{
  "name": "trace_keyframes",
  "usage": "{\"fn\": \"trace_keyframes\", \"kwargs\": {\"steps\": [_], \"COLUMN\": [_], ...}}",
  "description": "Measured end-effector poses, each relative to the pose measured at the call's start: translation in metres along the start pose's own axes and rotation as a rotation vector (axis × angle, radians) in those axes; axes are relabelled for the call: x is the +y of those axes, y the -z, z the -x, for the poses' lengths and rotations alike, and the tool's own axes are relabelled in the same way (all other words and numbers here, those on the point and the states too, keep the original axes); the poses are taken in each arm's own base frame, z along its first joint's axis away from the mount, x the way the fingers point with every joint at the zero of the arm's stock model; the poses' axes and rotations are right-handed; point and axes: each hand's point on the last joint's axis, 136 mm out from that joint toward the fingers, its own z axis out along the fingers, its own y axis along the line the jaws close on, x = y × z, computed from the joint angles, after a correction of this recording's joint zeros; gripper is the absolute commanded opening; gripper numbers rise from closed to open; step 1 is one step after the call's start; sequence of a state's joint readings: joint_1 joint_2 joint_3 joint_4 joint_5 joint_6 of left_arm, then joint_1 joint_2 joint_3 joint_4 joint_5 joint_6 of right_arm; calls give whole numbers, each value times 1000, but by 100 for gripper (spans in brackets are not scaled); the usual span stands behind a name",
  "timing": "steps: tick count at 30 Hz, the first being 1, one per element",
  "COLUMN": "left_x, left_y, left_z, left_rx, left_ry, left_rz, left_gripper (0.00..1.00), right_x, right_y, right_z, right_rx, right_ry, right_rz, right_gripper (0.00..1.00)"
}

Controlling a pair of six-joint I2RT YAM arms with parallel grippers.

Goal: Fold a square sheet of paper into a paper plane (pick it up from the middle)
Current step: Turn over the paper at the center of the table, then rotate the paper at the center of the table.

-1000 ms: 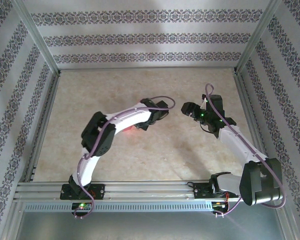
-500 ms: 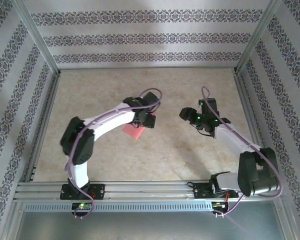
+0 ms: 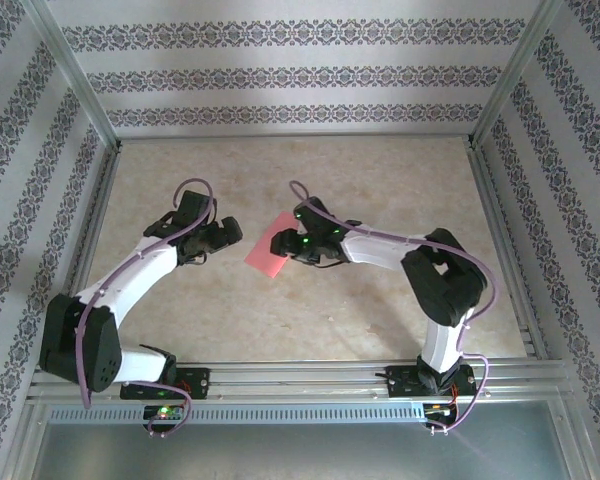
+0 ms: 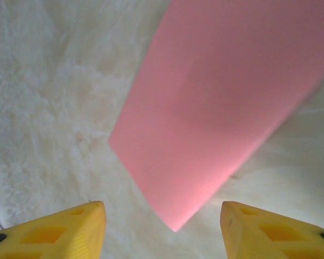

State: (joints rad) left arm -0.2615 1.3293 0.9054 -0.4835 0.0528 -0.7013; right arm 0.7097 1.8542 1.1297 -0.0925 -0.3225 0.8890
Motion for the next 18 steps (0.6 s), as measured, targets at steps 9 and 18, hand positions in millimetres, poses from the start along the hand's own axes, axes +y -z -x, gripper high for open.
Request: {"fn": "trace_keyframes", "kwargs": {"steps": [9, 18], "left_x": [16, 12], "left_y": [4, -1], "left_z": [2, 3], "left_rx": [-22, -12], "left_ry": [60, 69], "left_rz": [-13, -35], "left_gripper": [100, 100], "right_x": [9, 10], "right_y": [-28, -45], "right_z": [-15, -17], "right_rx": [62, 117], "right_ry": [-8, -18], "right_rz": [-6, -2], "right_gripper": [56, 53]}}
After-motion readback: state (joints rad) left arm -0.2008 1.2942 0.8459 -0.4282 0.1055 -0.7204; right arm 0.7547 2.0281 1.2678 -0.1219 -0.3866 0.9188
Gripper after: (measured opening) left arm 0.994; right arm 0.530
